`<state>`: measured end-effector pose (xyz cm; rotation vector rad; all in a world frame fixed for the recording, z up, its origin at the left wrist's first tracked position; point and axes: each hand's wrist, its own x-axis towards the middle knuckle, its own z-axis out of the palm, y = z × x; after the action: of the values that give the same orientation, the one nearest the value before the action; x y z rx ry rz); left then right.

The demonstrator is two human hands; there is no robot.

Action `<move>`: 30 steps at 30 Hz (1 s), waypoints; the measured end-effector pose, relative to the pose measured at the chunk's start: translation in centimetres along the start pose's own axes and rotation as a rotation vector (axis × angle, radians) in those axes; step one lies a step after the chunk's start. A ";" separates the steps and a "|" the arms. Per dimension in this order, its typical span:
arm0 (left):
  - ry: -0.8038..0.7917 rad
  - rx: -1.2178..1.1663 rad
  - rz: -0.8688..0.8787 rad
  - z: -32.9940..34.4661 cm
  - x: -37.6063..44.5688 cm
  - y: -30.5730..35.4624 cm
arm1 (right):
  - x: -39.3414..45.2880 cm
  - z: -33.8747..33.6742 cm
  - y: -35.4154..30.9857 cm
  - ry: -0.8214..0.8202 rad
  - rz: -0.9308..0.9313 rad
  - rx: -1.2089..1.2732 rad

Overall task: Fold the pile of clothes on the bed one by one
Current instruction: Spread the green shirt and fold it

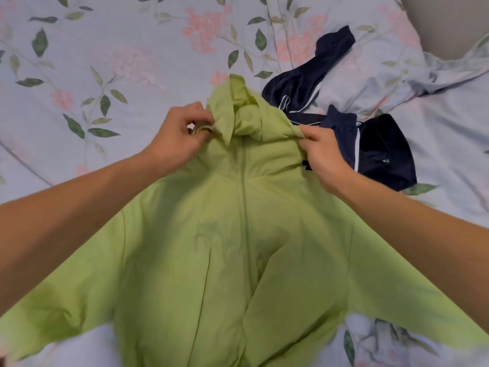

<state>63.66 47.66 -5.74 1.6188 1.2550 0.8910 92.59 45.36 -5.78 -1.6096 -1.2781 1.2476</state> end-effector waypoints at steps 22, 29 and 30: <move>-0.509 1.120 0.312 2.6 -10.8 -2.9 | -10.5 5.0 8.5 -0.351 -0.479 -1.203; -0.359 1.182 0.001 6.2 -13.4 -1.1 | -12.1 1.7 10.0 -0.249 -0.318 -1.221; -0.339 1.146 0.055 7.3 -13.9 0.0 | -13.1 0.3 10.0 -0.219 -0.298 -1.208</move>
<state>67.01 32.61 -8.69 2.5243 1.5640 -0.2050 94.51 30.19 -11.87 -1.9047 -2.5797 0.4021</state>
